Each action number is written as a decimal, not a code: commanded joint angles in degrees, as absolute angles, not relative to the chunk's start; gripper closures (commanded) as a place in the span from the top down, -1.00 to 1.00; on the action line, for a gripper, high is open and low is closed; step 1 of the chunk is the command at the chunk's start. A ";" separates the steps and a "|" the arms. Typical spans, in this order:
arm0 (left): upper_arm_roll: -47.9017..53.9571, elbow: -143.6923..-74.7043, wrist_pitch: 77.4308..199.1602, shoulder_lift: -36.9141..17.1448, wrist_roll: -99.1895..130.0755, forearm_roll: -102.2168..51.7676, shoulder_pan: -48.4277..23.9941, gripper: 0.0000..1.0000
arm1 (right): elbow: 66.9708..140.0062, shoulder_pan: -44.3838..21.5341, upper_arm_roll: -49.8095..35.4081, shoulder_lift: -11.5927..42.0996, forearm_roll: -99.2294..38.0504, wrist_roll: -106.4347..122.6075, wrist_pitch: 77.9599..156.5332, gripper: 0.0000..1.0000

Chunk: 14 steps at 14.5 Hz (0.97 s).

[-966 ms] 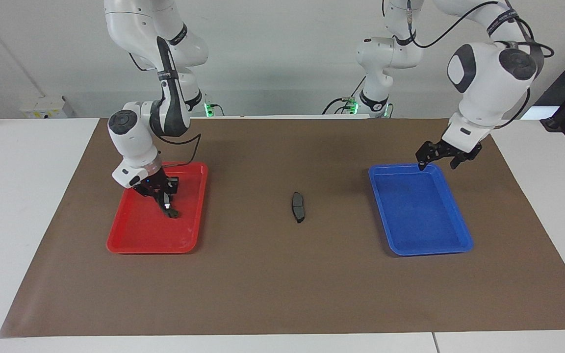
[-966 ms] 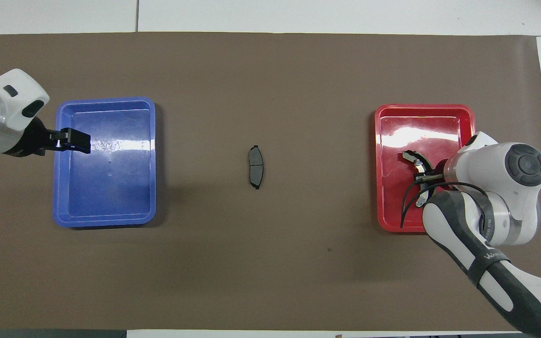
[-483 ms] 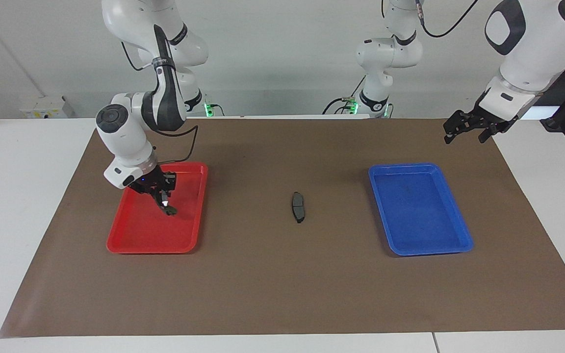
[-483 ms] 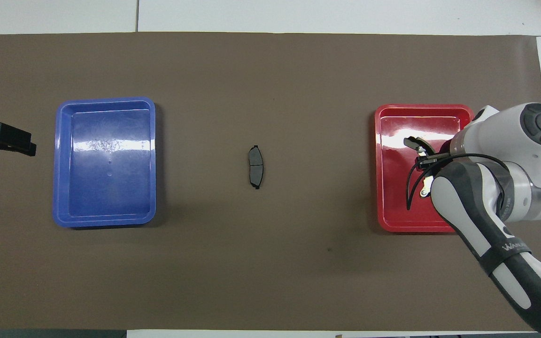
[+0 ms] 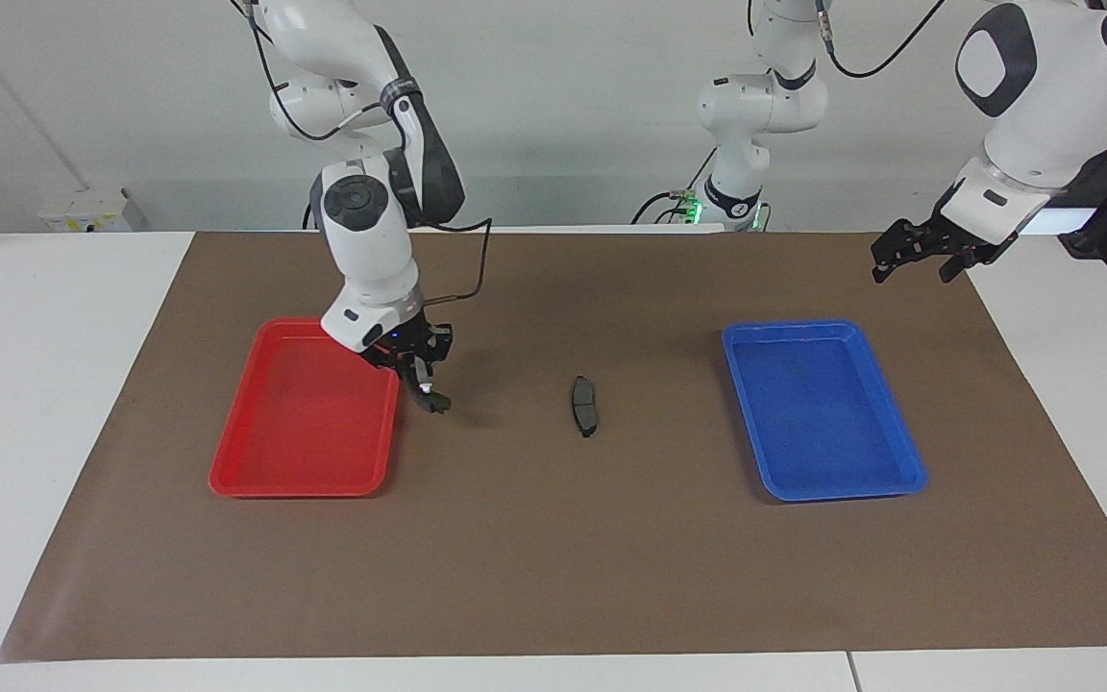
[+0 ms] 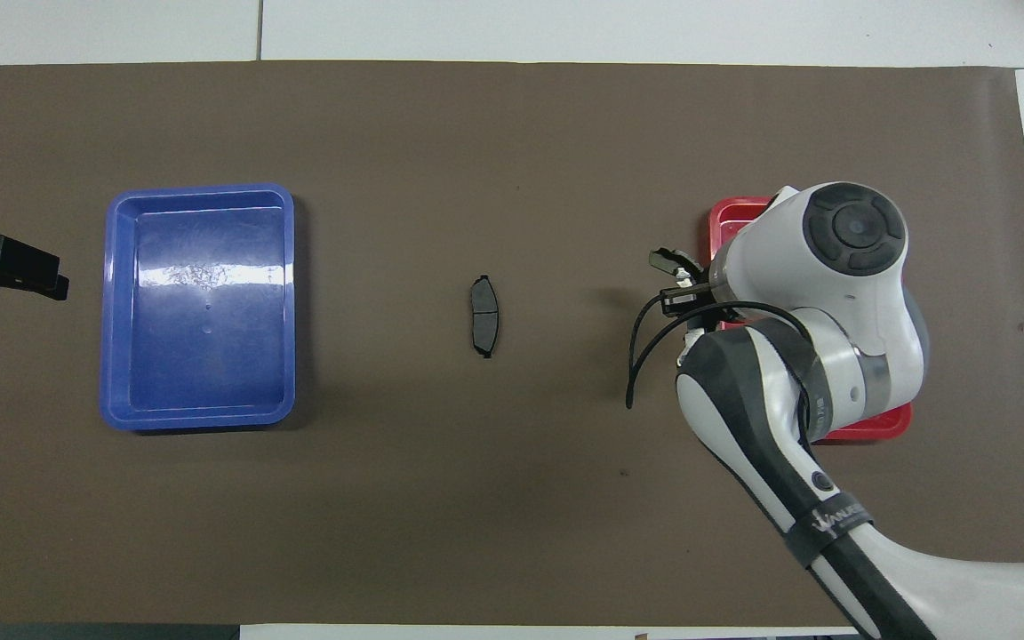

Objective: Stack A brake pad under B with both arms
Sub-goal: 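Carry the curved pad with the right gripper toward the dark pad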

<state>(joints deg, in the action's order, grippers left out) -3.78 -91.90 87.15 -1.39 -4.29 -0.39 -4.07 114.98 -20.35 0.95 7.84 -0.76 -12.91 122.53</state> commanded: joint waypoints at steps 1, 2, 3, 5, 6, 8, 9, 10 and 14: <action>-3.34 -91.67 86.22 -1.32 -5.27 -1.05 -3.25 1.00 | 110.06 -25.02 0.88 11.58 -1.32 -18.95 121.38 -1.00; -3.34 -91.67 86.22 -1.32 -5.27 -1.05 -3.25 1.00 | 107.60 -27.31 0.88 13.60 -1.23 -23.33 121.20 -1.00; -3.34 -91.76 86.22 -1.32 -5.27 -1.05 -3.25 1.00 | 103.75 -29.94 0.97 17.02 -1.32 -27.82 121.03 -1.00; -3.34 -91.76 86.22 -1.32 -5.27 -1.05 -3.25 1.00 | 98.81 -32.77 0.97 21.69 -1.23 -33.46 121.37 -1.00; -3.34 -91.67 86.22 -1.32 -5.19 -1.05 -3.25 1.00 | 97.75 -33.65 0.88 22.75 -1.14 -36.01 121.72 -1.00; -3.34 -91.76 86.22 -1.32 -5.27 -1.05 -3.25 1.00 | 95.98 -35.67 0.97 25.39 -1.23 -40.32 124.35 -1.00; -3.34 -91.76 86.22 -1.32 -5.27 -1.05 -3.25 1.00 | 96.15 -36.47 0.97 26.27 -1.14 -41.99 126.45 -1.00; -3.34 -91.76 86.22 -1.32 -5.19 -1.05 -3.25 1.00 | 96.59 -36.74 0.97 26.45 -1.23 -42.62 128.21 -1.00; -3.34 -91.67 86.22 -1.32 -5.27 -1.05 -3.25 1.00 | 98.69 -36.91 0.97 26.72 -1.14 -42.63 131.64 -1.00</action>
<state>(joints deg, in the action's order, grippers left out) -3.78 -91.89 87.09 -1.39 -4.32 -0.39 -4.07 98.03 -36.91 0.85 26.88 -0.82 -41.92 129.53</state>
